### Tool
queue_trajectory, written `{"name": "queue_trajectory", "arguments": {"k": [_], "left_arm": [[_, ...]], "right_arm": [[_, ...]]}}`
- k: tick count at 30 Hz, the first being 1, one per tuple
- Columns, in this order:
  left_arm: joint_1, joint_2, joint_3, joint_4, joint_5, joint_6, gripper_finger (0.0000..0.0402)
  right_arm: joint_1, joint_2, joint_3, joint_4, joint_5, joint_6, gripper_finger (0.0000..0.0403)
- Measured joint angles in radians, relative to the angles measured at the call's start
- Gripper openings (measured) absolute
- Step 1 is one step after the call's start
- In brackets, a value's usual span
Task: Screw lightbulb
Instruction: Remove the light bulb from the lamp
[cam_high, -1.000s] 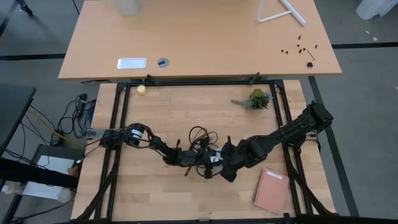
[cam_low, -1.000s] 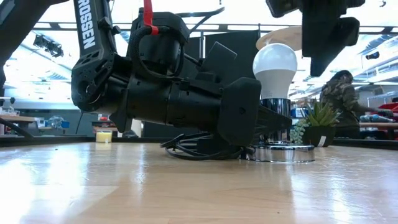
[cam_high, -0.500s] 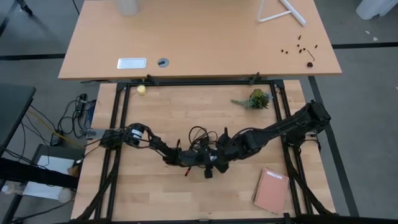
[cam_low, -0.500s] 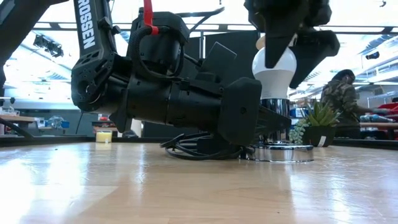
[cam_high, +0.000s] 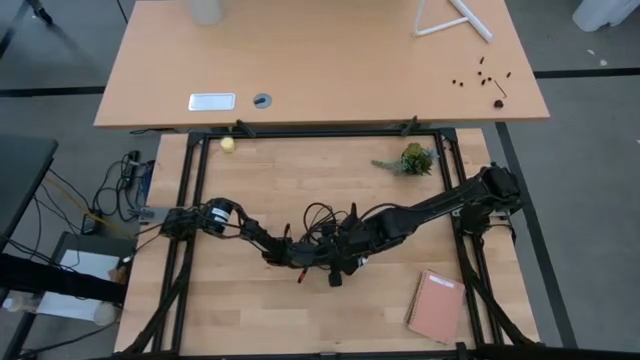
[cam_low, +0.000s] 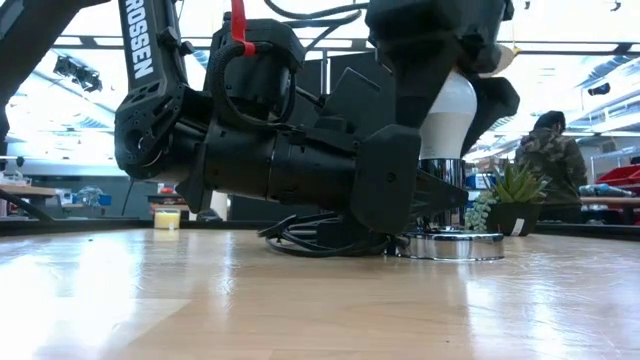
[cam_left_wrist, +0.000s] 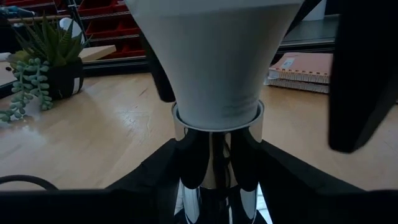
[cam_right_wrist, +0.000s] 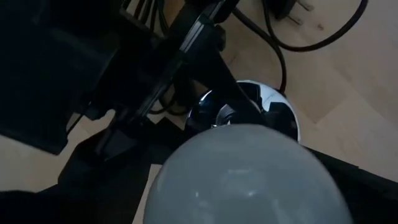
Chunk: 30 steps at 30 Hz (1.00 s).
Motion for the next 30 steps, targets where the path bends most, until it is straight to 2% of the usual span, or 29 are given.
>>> {"name": "queue_trajectory", "arguments": {"k": [16, 25, 30], "left_arm": [[0.000, 0.000, 0.000, 0.002, 0.000, -0.002, 0.0188], [0.000, 0.000, 0.000, -0.001, 0.001, 0.003, 0.0189], [0.001, 0.000, 0.002, -0.013, -0.004, 0.001, 0.0189]], "right_arm": [[-0.035, 0.000, 0.001, -0.008, -0.019, -0.015, 0.0366], [-0.060, 0.000, 0.002, -0.017, -0.113, -0.019, 0.0291], [-0.075, -0.001, 0.004, -0.043, -0.116, -0.034, 0.0259]]}}
